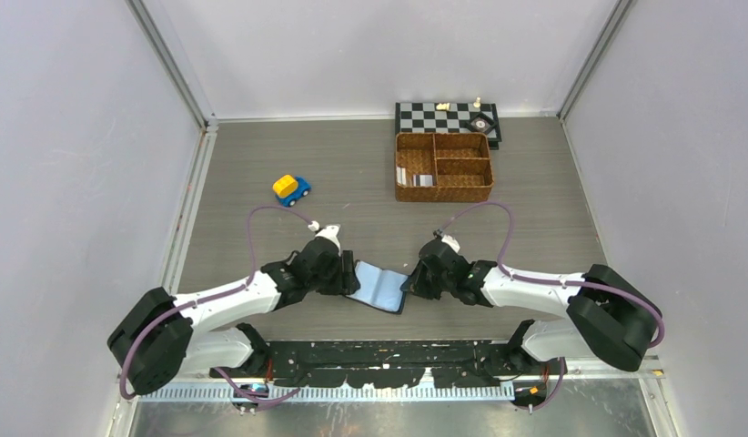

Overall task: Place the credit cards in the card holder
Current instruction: Open the card holder at the center of the board.

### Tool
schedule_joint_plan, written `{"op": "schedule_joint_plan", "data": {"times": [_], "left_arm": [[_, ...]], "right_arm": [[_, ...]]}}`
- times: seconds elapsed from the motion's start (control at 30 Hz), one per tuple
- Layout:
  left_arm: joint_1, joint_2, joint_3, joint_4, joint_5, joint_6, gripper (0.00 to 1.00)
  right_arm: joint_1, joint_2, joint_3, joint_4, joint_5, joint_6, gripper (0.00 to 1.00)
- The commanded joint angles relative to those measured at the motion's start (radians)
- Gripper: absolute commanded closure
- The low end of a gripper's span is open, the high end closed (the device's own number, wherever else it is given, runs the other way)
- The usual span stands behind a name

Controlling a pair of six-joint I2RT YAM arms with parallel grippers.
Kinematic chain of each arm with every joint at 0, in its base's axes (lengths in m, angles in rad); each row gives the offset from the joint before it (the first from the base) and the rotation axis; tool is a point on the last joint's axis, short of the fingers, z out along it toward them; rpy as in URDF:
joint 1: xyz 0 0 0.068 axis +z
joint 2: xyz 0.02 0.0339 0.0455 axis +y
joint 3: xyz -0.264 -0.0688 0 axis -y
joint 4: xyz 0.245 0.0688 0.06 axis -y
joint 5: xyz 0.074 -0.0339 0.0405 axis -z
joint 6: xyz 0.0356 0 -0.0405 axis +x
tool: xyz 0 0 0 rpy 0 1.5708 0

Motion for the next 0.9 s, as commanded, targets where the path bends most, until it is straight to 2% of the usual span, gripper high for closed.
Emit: {"op": "schedule_joint_plan", "data": {"times": [0.0,0.33,0.37,0.5,0.57,0.67,0.8,0.87], "left_arm": [[0.016,0.029,-0.002,0.037,0.049,-0.048,0.46],[0.019,0.053,-0.031,0.043,0.044,-0.083,0.48],[0.019,0.056,-0.035,0.066,0.051,-0.086,0.5],[0.018,0.067,-0.043,0.117,0.086,-0.093,0.68],[0.02,0.056,-0.045,0.112,0.076,-0.091,0.77],[0.026,0.029,-0.054,0.115,0.071,-0.088,0.85],[0.031,0.015,-0.057,0.134,0.082,-0.082,0.87],[0.034,0.025,-0.05,0.144,0.099,-0.077,0.89]], "right_arm": [[0.006,0.008,-0.009,0.023,0.034,-0.016,0.96],[0.006,0.015,-0.007,0.04,0.03,-0.016,0.96],[0.006,0.017,-0.008,0.044,0.03,-0.016,0.96],[0.004,0.018,-0.005,0.039,0.032,-0.02,0.94],[-0.002,0.009,0.008,0.004,0.041,-0.036,0.89],[-0.032,-0.023,0.04,-0.081,0.05,-0.076,0.75],[-0.102,-0.089,0.114,-0.218,0.042,-0.169,0.49],[-0.139,-0.106,0.181,-0.301,0.044,-0.241,0.39]]}}
